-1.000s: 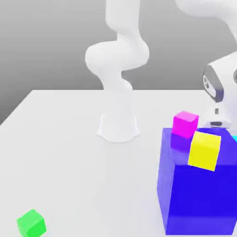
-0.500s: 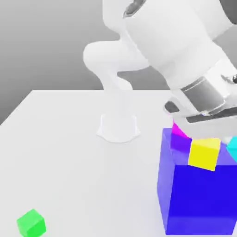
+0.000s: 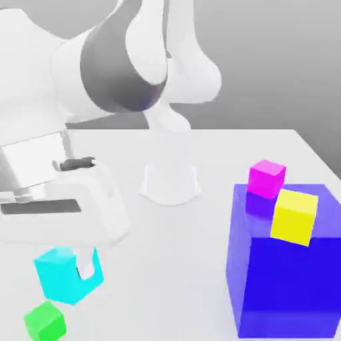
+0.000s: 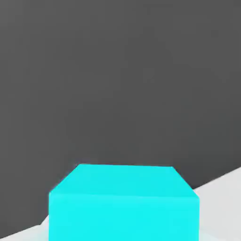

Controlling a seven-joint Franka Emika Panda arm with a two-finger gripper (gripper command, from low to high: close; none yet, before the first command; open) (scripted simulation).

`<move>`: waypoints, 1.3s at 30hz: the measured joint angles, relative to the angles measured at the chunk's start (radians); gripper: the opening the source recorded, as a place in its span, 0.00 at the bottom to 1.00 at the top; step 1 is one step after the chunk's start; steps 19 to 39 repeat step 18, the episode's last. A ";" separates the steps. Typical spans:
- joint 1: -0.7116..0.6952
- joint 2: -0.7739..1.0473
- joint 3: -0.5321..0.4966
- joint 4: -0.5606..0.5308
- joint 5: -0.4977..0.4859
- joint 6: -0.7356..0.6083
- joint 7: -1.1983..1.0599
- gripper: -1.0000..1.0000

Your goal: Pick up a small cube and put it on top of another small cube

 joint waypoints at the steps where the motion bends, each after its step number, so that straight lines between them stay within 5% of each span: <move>1: -0.013 0.005 -0.013 -0.008 -0.038 0.008 -0.037 0.00; 6: -0.024 0.053 -0.064 -0.088 -0.255 0.046 -0.205 0.00; 10: -0.030 0.180 -0.035 -0.108 -0.255 0.150 -0.267 0.00; 11: -0.037 0.209 -0.025 -0.108 -0.244 0.177 -0.276 1.00; 39: -0.037 0.213 -0.025 -0.108 -0.245 0.181 -0.277 1.00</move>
